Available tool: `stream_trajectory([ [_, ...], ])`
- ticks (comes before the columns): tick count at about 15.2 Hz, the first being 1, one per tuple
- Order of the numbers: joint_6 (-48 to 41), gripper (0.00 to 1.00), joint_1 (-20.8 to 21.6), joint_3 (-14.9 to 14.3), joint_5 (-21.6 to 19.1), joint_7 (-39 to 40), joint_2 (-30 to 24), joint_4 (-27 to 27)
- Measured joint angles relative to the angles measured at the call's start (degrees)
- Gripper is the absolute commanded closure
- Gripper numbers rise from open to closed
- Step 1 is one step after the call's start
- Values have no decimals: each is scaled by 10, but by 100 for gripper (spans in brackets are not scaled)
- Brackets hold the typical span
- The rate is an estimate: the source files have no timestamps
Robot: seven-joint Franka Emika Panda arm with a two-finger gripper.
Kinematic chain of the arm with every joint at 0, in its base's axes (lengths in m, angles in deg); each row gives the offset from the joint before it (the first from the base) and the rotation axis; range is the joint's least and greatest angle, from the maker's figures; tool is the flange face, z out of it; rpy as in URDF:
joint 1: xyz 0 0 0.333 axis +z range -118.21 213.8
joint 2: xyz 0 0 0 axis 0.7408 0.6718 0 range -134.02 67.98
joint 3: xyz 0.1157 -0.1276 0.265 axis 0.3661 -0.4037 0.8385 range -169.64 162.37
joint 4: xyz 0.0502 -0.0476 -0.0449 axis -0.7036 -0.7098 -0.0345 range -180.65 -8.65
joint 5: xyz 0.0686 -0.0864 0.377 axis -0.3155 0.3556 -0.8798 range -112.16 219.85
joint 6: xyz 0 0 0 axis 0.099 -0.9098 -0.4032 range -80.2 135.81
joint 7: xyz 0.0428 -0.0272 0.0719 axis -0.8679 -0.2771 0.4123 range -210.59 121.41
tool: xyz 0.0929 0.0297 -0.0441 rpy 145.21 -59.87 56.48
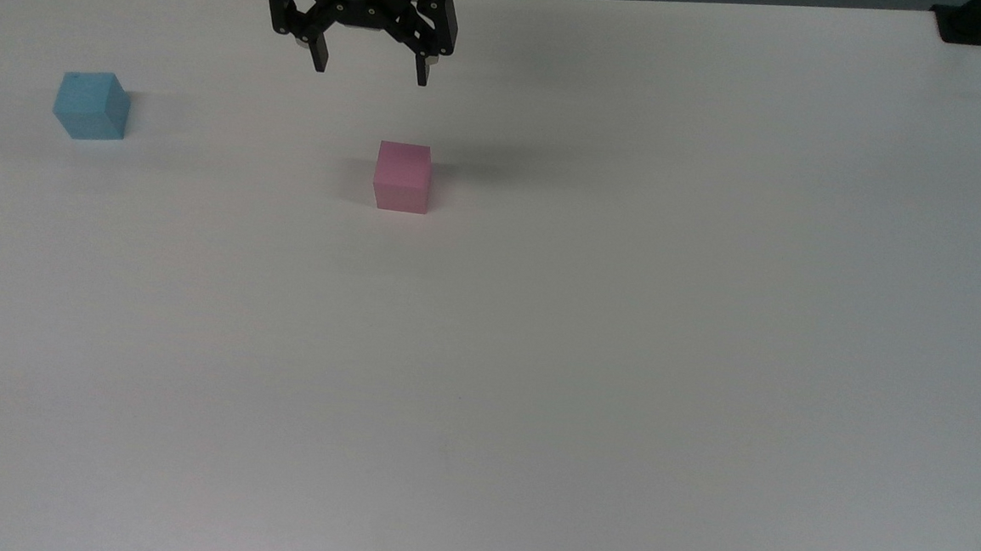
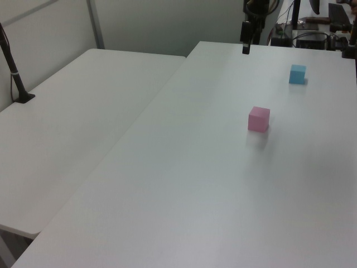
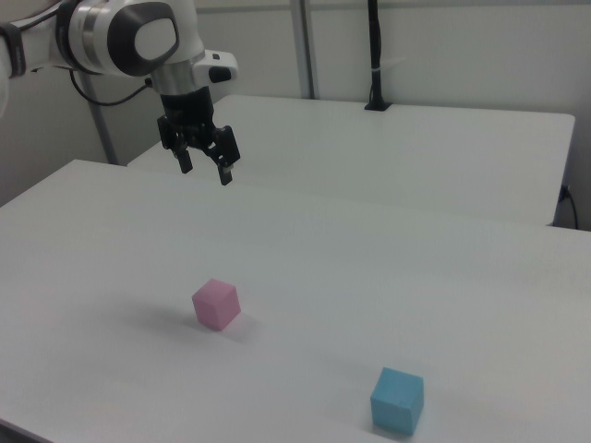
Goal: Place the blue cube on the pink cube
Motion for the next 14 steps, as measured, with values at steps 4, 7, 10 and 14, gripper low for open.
stream_trajectory([
  [4, 0, 0, 0, 0, 0, 0, 0, 0],
  [7, -2, 0, 0, 0, 0, 0, 0, 0],
  [10, -3, 0, 0, 0, 0, 0, 0, 0],
  [14, -3, 0, 0, 0, 0, 0, 0, 0],
])
